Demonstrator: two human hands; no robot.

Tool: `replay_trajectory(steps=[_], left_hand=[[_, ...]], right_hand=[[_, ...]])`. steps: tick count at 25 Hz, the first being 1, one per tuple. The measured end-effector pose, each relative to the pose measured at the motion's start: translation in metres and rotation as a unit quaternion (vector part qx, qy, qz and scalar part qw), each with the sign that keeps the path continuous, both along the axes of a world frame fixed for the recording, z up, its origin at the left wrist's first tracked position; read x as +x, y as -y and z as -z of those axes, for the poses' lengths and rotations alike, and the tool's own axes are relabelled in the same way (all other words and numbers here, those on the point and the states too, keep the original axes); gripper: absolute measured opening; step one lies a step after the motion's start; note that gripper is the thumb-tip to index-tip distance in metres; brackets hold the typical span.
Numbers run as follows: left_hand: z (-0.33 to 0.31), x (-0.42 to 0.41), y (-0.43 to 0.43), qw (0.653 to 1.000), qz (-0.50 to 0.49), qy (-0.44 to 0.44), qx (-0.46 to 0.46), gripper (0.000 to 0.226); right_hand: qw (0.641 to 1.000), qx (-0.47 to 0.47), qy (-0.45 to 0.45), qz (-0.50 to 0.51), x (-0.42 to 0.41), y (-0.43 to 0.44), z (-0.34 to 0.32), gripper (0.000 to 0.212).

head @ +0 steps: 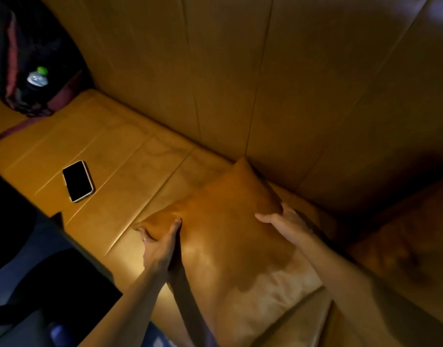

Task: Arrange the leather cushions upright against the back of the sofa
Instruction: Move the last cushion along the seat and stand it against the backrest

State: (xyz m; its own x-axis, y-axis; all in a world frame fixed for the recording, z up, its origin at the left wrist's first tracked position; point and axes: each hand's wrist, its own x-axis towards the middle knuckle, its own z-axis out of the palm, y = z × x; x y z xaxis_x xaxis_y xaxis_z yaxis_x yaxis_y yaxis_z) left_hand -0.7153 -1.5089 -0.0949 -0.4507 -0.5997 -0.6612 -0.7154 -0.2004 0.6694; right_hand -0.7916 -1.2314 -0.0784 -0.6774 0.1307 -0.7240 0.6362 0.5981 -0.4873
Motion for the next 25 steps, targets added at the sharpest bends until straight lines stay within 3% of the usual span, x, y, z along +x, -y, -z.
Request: replay_trajectory(steps=[6, 14, 20, 25], left_hand=[[-0.041, -0.044, 0.0, 0.993, 0.022, -0.102, -0.062, 0.123], [-0.108, -0.052, -0.018, 0.962, 0.01, -0.26, -0.083, 0.108], [-0.154, -0.085, -0.052, 0.915, 0.109, -0.389, -0.02, 0.088], [-0.143, -0.137, -0.085, 0.914, 0.274, -0.297, 0.024, 0.103]], right_hand=[[0.979, -0.132, -0.058, 0.143, 0.021, -0.01, -0.035, 0.094], [0.958, -0.18, -0.133, 0.179, 0.043, -0.029, -0.104, 0.095], [0.896, -0.263, -0.221, 0.282, 0.057, -0.056, -0.126, 0.1], [0.877, -0.28, -0.173, 0.351, 0.057, -0.075, -0.112, 0.096]])
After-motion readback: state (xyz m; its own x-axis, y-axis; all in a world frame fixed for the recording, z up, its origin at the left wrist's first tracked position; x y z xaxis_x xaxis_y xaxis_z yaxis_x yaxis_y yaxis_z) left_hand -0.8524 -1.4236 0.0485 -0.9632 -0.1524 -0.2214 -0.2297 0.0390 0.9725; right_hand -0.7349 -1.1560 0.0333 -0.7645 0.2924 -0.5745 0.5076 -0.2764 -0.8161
